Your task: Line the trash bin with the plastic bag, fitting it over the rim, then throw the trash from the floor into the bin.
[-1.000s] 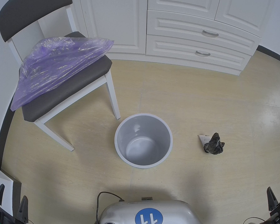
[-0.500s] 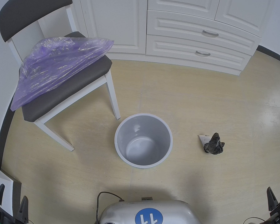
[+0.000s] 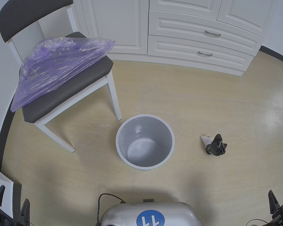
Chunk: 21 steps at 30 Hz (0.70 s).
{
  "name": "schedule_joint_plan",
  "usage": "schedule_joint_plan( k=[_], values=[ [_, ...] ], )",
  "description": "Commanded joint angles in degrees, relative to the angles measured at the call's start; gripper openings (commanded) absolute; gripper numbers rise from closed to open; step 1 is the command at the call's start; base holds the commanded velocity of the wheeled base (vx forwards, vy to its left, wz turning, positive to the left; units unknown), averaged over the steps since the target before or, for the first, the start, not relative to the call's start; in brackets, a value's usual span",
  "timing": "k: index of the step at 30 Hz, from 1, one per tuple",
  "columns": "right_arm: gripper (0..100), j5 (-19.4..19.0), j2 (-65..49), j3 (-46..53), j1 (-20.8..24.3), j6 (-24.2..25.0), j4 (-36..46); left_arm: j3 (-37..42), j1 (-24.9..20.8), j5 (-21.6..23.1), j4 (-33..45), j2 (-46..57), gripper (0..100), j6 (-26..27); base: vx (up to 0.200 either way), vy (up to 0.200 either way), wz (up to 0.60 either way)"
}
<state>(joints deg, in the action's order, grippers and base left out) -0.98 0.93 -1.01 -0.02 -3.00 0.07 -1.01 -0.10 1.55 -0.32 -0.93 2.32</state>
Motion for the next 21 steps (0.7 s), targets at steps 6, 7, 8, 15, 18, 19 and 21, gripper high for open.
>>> schedule_joint_plan(
  k=[6, 7, 8, 15, 18, 19, 21],
  values=[
    [100, 0.8, -0.9, 1.0, 0.1, 4.1, -0.3, 1.0, 0.1, -0.4, 0.2, 0.9, 100, -2.4, 0.000, 0.000, 0.00],
    [100, 0.8, -0.9, 1.0, 0.1, 4.1, -0.3, 1.0, 0.0, -0.4, 0.2, 0.9, 100, -2.6, 0.000, 0.000, 0.00],
    [100, 1.0, -0.9, 1.0, 0.1, 4.1, -0.3, 1.0, 0.1, -1.3, 0.1, 0.9, 100, -4.2, 0.000, 0.000, 0.00],
    [100, 1.7, -0.9, 1.0, 0.1, 4.1, -0.6, 1.0, 0.1, -3.5, 0.1, 0.9, 100, -5.7, 0.000, 0.000, 0.00],
    [100, 2.2, -0.9, 1.0, -0.1, 3.5, -0.6, 1.0, 0.1, -4.3, -0.1, 0.9, 100, -5.7, 0.000, 0.000, 0.00],
    [100, 2.2, -0.9, 1.0, -0.2, 2.9, -0.6, 1.0, 0.2, -4.3, -0.6, 0.9, 100, -5.1, 0.000, 0.000, 0.00],
    [100, 1.1, -0.9, 1.0, -0.2, 0.2, -0.7, 0.6, 0.1, -3.7, -5.3, 0.9, 100, -1.8, 0.000, 0.000, 0.00]
  ],
)
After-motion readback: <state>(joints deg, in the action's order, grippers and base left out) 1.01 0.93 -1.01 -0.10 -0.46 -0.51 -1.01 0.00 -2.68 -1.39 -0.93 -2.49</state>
